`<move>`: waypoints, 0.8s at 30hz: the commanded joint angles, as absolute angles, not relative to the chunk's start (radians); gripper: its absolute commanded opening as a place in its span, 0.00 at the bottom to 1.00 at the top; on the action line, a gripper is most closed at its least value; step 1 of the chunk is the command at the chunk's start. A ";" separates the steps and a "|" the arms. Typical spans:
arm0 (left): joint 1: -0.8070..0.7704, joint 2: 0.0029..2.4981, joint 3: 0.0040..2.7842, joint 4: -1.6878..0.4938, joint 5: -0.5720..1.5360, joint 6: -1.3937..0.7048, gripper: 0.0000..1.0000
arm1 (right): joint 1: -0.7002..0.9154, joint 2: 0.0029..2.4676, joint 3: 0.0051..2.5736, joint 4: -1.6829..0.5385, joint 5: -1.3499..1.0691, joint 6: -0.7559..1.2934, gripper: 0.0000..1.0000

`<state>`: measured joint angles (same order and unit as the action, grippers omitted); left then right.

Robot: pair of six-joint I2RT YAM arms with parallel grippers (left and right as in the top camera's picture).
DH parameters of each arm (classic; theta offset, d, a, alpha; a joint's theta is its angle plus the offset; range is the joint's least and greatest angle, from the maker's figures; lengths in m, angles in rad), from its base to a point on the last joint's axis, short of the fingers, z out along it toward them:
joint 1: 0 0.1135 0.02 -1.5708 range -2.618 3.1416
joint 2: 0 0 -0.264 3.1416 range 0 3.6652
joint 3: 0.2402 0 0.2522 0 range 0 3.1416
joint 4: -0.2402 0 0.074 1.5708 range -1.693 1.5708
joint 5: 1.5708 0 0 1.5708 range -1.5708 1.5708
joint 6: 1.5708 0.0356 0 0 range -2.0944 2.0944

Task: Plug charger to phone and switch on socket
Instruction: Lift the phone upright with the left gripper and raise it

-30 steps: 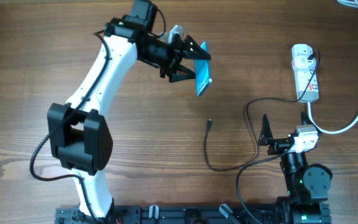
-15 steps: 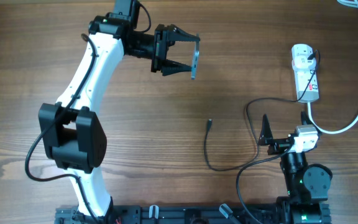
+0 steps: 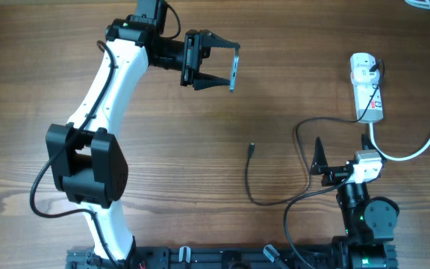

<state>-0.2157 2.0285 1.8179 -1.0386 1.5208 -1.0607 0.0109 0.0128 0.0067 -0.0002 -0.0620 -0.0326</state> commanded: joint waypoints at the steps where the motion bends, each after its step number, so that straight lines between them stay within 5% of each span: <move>1: -0.210 1.995 1.840 -1.036 1.577 -1.072 0.64 | 0.014 0.007 0.005 0.001 -0.052 -0.050 1.00; 24: -0.101 1.995 1.840 -1.036 1.577 -1.074 0.63 | 0.014 0.007 0.005 0.001 -0.052 -0.050 1.00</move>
<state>-0.0963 2.0285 1.8179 -1.0386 1.5208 -1.0611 0.0109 0.0128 0.0067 -0.0002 -0.0620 -0.0326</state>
